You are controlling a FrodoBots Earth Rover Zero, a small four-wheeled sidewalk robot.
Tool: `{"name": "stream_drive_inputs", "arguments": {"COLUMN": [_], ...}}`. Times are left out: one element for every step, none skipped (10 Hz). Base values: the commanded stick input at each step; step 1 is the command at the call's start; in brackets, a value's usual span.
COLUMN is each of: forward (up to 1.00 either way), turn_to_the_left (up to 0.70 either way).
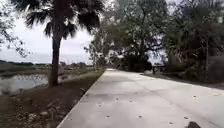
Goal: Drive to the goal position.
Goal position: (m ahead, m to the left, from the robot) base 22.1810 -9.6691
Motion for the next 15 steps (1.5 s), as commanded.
{"name": "stream_drive_inputs", "arguments": {"forward": [0.70,0.70,0.70,0.70,0.70,0.70,0.79,0.85,0.85,0.85,0.85,0.85,0.85,0.85,0.85], "turn_to_the_left": [0.00,0.00,0.00,0.00,0.00,0.00,0.00,0.00,0.00,0.00,0.00,0.00,0.00,0.00,0.00]}}
